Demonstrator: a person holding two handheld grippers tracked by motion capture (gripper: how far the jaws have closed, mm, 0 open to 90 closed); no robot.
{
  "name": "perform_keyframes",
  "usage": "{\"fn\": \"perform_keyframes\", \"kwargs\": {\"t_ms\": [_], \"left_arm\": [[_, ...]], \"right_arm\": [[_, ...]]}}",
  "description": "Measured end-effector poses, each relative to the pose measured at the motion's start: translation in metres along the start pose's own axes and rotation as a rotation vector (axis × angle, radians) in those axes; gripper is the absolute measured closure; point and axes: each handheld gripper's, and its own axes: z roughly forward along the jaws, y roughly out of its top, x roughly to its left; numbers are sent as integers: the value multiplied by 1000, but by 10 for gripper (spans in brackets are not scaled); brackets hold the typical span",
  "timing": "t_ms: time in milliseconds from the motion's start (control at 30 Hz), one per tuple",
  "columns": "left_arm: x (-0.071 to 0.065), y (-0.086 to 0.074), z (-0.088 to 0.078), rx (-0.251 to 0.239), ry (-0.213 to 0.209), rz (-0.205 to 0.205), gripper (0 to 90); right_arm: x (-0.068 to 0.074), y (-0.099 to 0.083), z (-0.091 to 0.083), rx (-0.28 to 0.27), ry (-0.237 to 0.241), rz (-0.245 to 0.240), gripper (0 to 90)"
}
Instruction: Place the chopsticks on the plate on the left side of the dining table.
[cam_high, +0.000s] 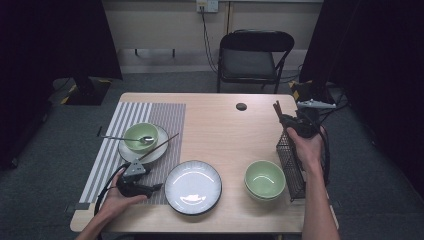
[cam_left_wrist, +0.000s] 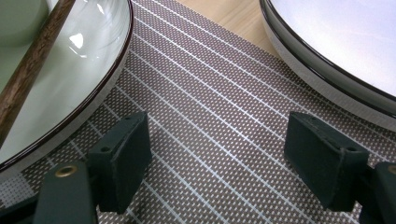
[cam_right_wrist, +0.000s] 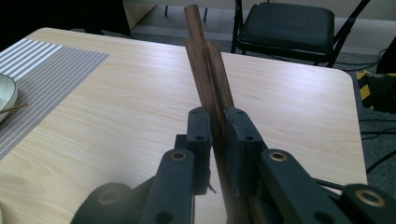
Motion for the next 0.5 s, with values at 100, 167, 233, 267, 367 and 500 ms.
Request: {"fn": "perform_keyframes", "kwargs": {"t_ms": [100, 167, 233, 267, 367, 500], "left_arm": [[0, 0, 0, 0, 0, 0, 224], [0, 0, 0, 1, 0, 0, 224], [0, 0, 0, 0, 0, 0, 224], [0, 0, 0, 0, 1, 0, 224], [0, 0, 0, 0, 0, 0, 224], [0, 0, 0, 0, 1, 0, 224]], "right_arm": [[0, 0, -4, -9, 2, -8, 810], [0, -1, -6, -19, 6, -12, 813], [-1, 0, -8, -33, 15, -6, 817], [-1, 0, -9, -37, 20, -9, 817], [-1, 2, -12, -56, 24, -5, 831], [-3, 4, -15, -70, 25, -3, 837]]}}
